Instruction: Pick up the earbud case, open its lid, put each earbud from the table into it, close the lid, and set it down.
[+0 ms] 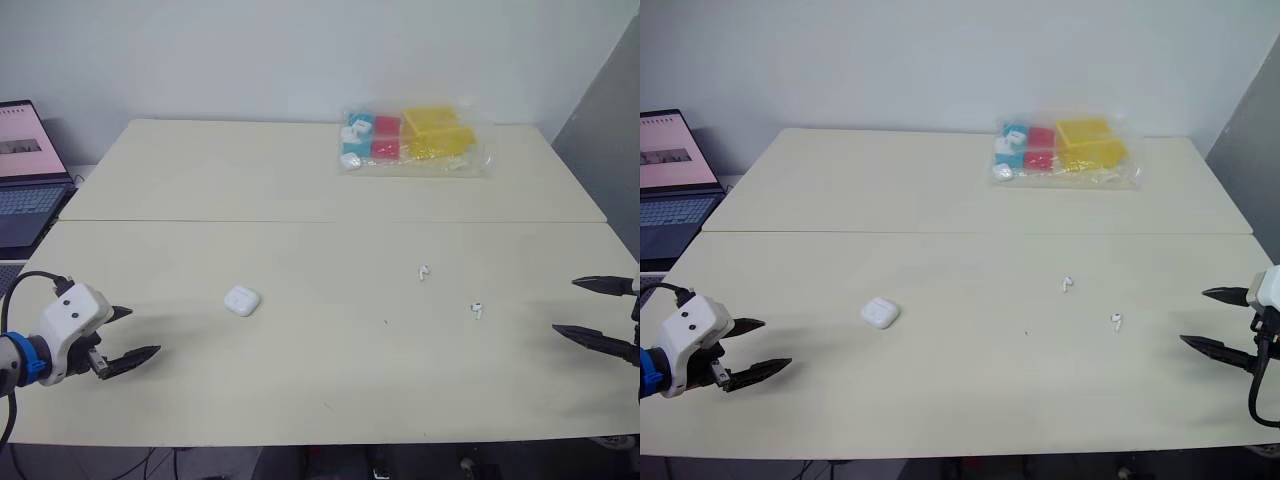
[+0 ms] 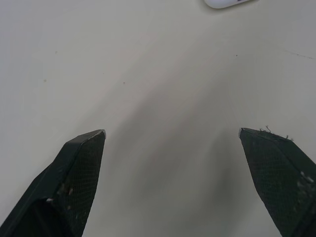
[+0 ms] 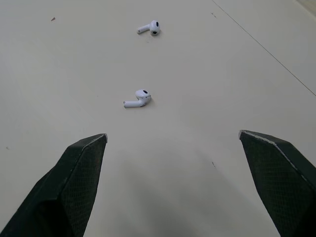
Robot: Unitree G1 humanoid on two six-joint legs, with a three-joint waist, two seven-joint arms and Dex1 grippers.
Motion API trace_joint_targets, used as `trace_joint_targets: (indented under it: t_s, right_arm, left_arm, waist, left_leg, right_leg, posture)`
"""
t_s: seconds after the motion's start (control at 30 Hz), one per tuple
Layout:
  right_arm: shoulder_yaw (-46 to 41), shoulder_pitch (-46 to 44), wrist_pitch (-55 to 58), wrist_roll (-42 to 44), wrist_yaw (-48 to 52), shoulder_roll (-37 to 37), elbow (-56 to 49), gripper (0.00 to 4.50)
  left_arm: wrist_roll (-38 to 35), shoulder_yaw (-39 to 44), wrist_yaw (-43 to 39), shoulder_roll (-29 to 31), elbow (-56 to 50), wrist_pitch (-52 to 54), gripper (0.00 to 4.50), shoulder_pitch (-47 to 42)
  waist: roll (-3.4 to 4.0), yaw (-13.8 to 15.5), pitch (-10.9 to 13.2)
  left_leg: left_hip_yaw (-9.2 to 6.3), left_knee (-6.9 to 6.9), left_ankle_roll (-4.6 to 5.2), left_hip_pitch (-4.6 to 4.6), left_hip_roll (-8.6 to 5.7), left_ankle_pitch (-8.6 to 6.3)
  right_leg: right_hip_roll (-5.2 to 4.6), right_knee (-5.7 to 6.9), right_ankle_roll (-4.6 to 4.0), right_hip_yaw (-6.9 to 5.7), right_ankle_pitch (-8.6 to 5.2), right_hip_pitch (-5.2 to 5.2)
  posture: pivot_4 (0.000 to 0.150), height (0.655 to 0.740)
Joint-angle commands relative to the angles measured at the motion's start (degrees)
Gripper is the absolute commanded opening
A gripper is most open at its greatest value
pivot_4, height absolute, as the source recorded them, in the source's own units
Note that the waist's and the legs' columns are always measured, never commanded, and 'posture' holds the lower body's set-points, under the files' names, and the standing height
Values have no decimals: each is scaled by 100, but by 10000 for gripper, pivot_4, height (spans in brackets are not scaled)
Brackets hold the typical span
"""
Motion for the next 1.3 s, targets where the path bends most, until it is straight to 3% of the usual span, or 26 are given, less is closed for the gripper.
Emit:
trace_joint_targets:
  t_s: [0.03,0.13,0.43,0.83,1.07,1.3]
  right_arm:
    - [-142,-19,39,-9,-15,9,-144,44739]
    - [-113,-56,91,31,-8,33,-180,44739]
    - [-88,-68,201,52,-55,133,-269,44739]
    - [-210,115,481,73,249,66,-527,44739]
    - [-250,242,559,159,594,-118,-943,44739]
    - [-71,-181,1249,828,719,-421,-1832,44739]
  left_arm:
    - [-18,222,100,-32,-154,-26,45000,-69]
    - [206,124,272,-29,-191,-80,45000,-42]
    - [-139,106,-118,-250,-290,-260,45000,-110]
    - [-659,24,-367,-281,-709,696,45000,-85]
    - [-756,-520,377,-687,-1532,1574,45000,-285]
    - [-644,-1101,1711,-1653,-1940,2095,45000,-868]
  waist:
    - [0,0,0]
    - [0,0,0]
    - [-1,0,-1]
    - [-1,0,-2]
    - [3,-1,-4]
    - [-7,11,-6]
  left_leg:
    - [0,0,0,0,0,0]
    - [-1,1,0,1,0,0]
    - [1,5,0,3,-1,0]
    - [-2,13,0,6,-1,0]
    - [-3,18,1,8,-3,0]
    - [-6,26,1,16,-7,1]
  right_leg:
    - [0,0,0,0,0,0]
    - [1,1,0,0,0,2]
    - [1,4,2,2,1,5]
    - [3,11,2,1,1,9]
    - [5,15,4,2,3,13]
    - [10,26,33,4,20,19]
  posture:
    - [1500,7359]
    - [1500,7359]
    - [1500,7359]
    - [1500,7359]
    - [1500,7359]
    - [1500,7359]
